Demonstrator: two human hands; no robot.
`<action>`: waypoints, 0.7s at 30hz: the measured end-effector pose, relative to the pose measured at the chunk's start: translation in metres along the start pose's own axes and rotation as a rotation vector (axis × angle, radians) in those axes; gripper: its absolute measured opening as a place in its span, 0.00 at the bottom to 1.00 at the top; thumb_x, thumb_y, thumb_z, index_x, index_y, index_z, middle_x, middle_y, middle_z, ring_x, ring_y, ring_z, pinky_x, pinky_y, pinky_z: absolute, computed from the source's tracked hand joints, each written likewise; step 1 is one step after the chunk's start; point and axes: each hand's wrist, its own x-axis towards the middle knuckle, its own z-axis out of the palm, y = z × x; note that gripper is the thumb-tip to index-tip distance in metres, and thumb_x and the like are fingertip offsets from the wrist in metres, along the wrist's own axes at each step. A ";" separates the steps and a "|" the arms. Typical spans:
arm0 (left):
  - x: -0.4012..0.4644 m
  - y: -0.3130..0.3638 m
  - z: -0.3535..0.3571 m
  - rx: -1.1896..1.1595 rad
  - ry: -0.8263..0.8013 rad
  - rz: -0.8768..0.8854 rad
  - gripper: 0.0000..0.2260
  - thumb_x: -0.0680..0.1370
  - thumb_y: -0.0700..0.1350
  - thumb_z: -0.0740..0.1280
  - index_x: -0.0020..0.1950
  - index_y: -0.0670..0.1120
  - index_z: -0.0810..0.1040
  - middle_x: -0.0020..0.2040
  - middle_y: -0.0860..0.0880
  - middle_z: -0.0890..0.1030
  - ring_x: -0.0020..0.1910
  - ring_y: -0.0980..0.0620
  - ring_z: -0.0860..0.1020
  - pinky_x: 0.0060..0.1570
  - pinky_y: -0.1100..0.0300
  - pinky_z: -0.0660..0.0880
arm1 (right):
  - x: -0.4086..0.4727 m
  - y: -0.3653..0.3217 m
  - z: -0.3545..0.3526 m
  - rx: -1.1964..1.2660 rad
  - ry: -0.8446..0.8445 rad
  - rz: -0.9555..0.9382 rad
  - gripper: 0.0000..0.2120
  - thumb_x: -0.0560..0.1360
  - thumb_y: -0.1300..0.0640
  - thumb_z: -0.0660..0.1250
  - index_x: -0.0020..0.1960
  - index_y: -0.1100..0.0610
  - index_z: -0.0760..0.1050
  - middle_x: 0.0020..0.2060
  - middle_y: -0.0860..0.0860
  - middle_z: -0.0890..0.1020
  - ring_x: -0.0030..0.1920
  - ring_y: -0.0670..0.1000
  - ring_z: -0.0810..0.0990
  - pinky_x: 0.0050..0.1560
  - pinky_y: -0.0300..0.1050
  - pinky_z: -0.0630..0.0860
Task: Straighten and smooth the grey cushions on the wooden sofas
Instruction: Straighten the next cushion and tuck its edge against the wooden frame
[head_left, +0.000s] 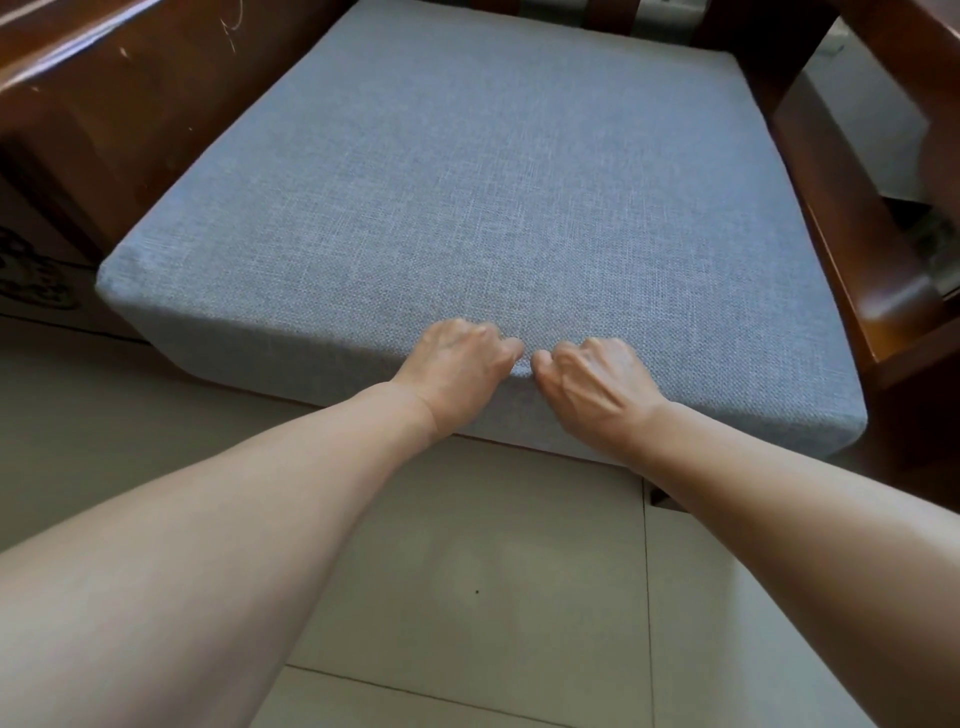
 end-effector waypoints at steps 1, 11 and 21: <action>-0.001 0.000 -0.001 -0.002 -0.006 0.001 0.11 0.79 0.34 0.54 0.55 0.44 0.72 0.50 0.46 0.77 0.50 0.43 0.78 0.38 0.56 0.65 | -0.001 -0.001 0.000 -0.002 0.006 0.002 0.07 0.81 0.63 0.48 0.45 0.57 0.61 0.34 0.53 0.69 0.46 0.57 0.79 0.26 0.43 0.51; -0.028 0.011 -0.015 0.055 -0.110 0.030 0.12 0.79 0.34 0.54 0.56 0.44 0.72 0.53 0.46 0.77 0.53 0.43 0.78 0.39 0.56 0.64 | -0.023 -0.020 -0.012 -0.004 -0.025 -0.027 0.11 0.80 0.63 0.49 0.52 0.60 0.70 0.50 0.57 0.79 0.50 0.59 0.79 0.29 0.44 0.56; -0.046 0.001 0.003 0.005 0.081 -0.037 0.09 0.70 0.38 0.72 0.47 0.42 0.75 0.45 0.43 0.76 0.43 0.43 0.77 0.27 0.57 0.65 | -0.035 -0.030 0.020 0.020 0.249 0.172 0.09 0.75 0.65 0.53 0.44 0.62 0.72 0.38 0.58 0.74 0.35 0.58 0.76 0.28 0.43 0.59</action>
